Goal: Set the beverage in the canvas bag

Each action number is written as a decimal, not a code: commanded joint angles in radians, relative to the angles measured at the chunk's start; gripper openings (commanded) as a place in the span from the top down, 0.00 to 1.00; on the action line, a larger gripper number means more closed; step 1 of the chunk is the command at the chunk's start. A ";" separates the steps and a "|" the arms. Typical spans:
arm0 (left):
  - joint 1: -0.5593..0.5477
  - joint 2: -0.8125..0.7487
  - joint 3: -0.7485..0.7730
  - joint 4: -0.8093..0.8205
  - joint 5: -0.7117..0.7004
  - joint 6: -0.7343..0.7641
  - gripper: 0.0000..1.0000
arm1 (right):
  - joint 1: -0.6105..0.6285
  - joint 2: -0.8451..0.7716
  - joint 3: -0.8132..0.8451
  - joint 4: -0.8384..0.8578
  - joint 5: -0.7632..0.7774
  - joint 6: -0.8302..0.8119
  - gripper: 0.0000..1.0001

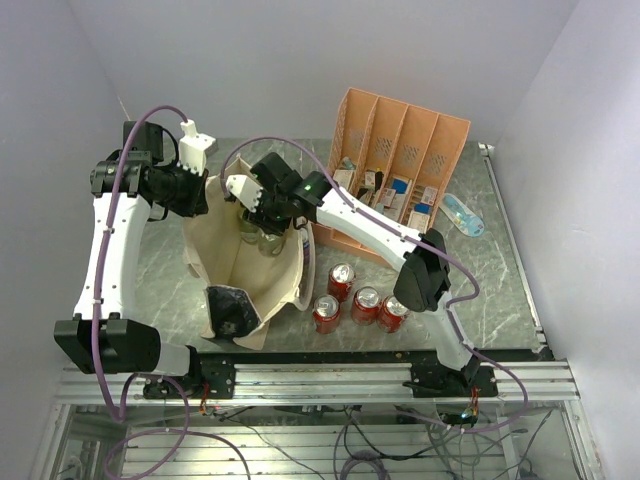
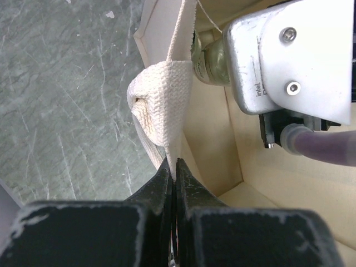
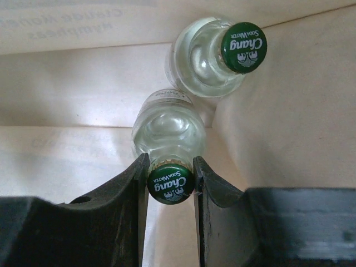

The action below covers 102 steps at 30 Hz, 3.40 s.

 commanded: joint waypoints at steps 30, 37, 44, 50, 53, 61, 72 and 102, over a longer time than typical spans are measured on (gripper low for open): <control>-0.006 0.044 0.059 -0.054 0.003 0.003 0.91 | -0.052 0.011 -0.038 0.100 0.143 -0.081 0.86; -0.006 0.040 0.054 -0.028 0.045 0.017 0.81 | -0.052 0.036 0.023 0.053 0.119 -0.088 0.63; -0.007 0.053 0.073 -0.021 0.059 0.015 0.70 | -0.051 0.029 0.040 0.062 0.108 -0.088 0.42; -0.008 0.056 0.083 -0.009 0.069 0.007 0.61 | -0.050 0.022 0.060 0.056 0.090 -0.086 0.25; -0.009 0.058 0.089 -0.003 0.075 -0.002 0.51 | -0.049 0.011 0.067 0.049 0.067 -0.083 0.19; -0.007 0.058 0.119 0.022 0.093 -0.042 0.33 | -0.049 -0.078 0.027 0.088 -0.066 -0.069 0.15; -0.008 0.039 0.139 0.066 0.089 -0.122 0.32 | -0.044 -0.179 0.011 0.121 -0.266 -0.052 0.16; 0.001 -0.045 0.070 0.099 0.026 -0.166 0.24 | -0.002 -0.107 0.177 -0.096 -0.149 -0.127 0.37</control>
